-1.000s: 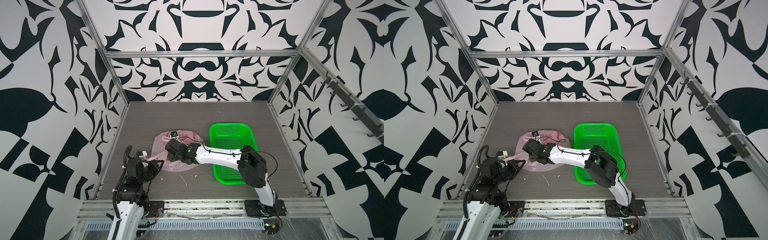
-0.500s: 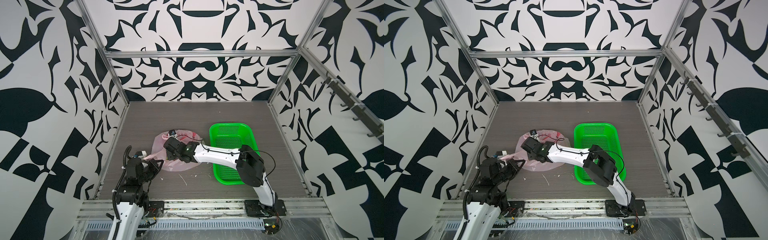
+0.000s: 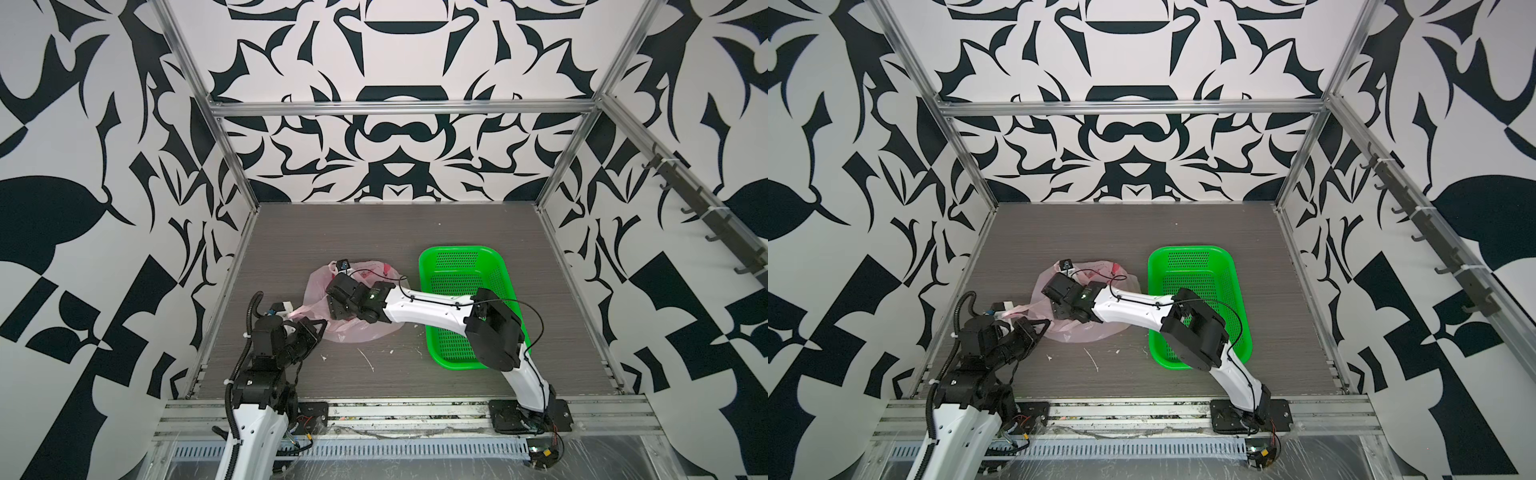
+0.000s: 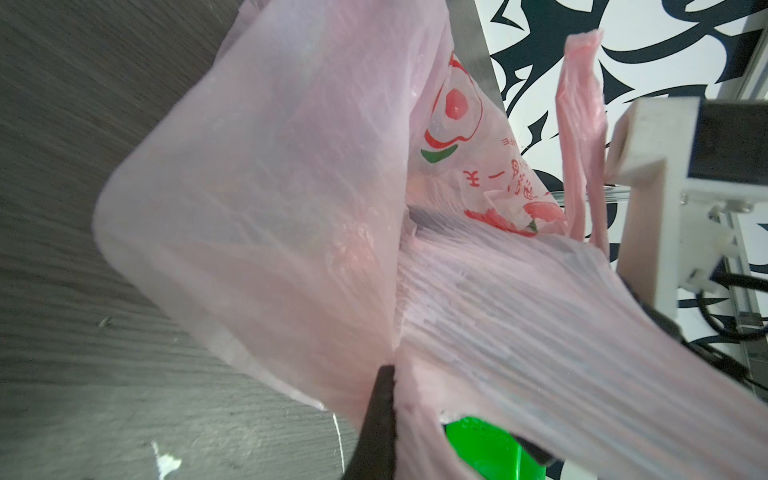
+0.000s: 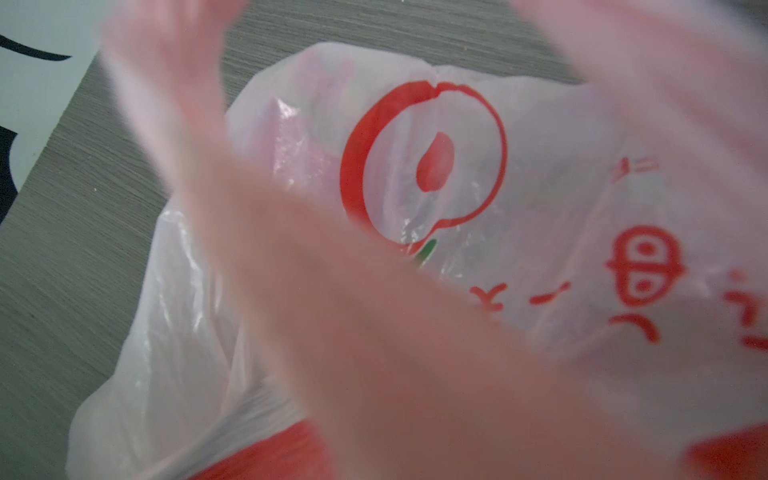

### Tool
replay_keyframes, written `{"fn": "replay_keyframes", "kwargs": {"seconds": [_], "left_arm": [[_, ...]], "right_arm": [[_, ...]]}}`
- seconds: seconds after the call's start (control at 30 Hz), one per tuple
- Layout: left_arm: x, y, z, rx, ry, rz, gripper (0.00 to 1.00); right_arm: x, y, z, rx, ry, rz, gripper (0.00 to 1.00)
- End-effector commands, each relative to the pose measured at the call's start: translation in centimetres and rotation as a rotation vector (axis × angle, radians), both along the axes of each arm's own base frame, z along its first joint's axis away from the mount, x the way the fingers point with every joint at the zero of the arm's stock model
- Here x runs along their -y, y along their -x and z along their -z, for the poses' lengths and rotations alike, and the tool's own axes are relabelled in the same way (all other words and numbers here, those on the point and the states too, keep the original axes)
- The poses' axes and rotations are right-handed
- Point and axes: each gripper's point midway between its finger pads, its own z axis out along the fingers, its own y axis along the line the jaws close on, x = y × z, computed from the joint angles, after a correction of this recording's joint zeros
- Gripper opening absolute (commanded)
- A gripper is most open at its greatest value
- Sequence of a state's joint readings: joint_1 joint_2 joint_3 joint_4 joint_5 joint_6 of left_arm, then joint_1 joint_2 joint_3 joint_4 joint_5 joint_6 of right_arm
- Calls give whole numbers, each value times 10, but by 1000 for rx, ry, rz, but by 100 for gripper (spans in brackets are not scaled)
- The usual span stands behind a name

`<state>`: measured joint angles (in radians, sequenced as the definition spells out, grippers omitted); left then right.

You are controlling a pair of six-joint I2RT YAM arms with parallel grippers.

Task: Untie the knot of the plastic bag and take out the fruit
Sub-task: Pick up the fruit from the plastic bag.

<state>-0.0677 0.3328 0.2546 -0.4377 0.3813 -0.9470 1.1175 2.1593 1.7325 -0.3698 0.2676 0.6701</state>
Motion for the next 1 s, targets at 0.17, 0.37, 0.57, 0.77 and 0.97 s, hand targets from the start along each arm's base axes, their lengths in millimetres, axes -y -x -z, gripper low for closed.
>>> {"fn": "replay_keyframes", "kwargs": {"seconds": [0.17, 0.37, 0.57, 0.77, 0.97], "left_arm": [[-1, -1, 7, -11, -1, -5, 0], [0, -2, 10, -14, 1, -5, 0], [0, -2, 11, -16, 2, -2, 0], [0, -2, 13, -19, 3, -2, 0], [1, -3, 13, -19, 1, 3, 0]], "right_arm": [[-6, -10, -13, 16, -27, 8, 76], [-4, -13, -2, 3, -13, 19, 76], [-5, -14, 8, -14, -6, 23, 76], [-4, -16, 18, -24, 0, 33, 75], [-7, -17, 23, -31, -8, 30, 65]]}}
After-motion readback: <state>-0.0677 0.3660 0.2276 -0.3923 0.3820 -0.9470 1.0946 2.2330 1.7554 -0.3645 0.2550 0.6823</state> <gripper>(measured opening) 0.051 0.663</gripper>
